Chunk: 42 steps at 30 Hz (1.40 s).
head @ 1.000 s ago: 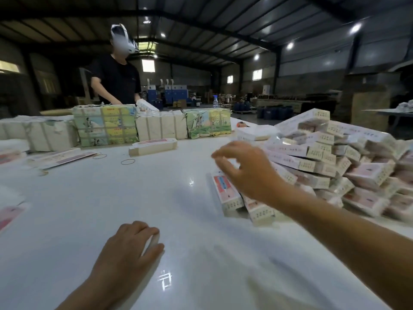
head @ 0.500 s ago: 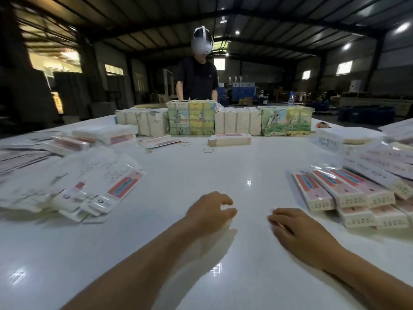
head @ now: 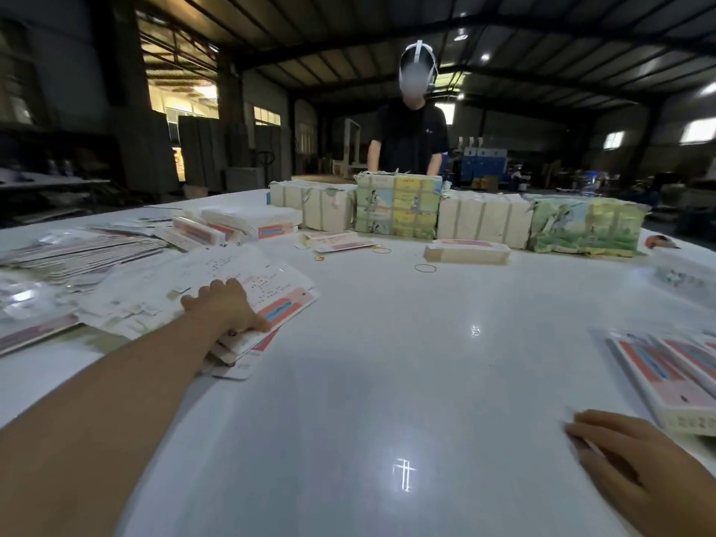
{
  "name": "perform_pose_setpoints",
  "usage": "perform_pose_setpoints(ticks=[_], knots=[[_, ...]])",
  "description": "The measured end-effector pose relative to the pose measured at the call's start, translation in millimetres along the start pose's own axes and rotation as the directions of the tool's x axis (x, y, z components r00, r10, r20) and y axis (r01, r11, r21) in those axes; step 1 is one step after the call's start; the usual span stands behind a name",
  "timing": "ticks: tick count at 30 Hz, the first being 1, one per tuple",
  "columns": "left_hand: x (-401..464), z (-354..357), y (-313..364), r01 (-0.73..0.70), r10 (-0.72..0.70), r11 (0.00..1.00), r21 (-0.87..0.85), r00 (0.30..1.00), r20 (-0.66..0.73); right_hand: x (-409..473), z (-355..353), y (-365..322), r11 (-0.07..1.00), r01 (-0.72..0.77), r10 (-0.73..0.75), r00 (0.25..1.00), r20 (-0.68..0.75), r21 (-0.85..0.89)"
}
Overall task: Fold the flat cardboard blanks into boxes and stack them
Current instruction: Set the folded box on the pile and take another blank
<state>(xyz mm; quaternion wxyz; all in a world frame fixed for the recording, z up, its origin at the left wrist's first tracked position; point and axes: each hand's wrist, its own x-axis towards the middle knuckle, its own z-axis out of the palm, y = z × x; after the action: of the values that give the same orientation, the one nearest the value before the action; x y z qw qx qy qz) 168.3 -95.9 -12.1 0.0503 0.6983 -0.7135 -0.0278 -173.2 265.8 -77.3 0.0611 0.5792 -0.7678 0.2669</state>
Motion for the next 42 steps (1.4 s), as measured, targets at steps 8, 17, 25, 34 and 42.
perform_pose_setpoints(ticks=[8, 17, 25, 34, 42], knots=[[7, -15, 0, -0.026, 0.016, 0.995, -0.092, 0.993, -0.114, 6, 10, -5, 0.998, 0.021, -0.018, 0.999, -0.050, 0.064], [-50, -40, 44, -0.266, 0.379, 0.546, -0.794, 0.924, -0.049, 3, -2, -6, 0.998, -0.011, 0.011, 1.000, 0.001, -0.061], [-175, 0, 141, -0.315, 0.758, 0.434, -0.844, 0.634, 0.153, 6, -32, -13, 0.040, -0.351, 0.433, 0.850, 0.300, 0.935], [-223, 31, 167, -0.844, 0.849, 0.488, -0.223, 0.518, -0.102, -4, -31, -16, 0.434, -0.334, 0.407, 0.901, 0.149, 0.837], [-250, 34, 198, -0.843, 0.820, 0.516, -0.152, 0.537, -0.199, -10, -35, -21, 0.695, -0.167, 0.361, 0.922, -0.138, 0.699]])
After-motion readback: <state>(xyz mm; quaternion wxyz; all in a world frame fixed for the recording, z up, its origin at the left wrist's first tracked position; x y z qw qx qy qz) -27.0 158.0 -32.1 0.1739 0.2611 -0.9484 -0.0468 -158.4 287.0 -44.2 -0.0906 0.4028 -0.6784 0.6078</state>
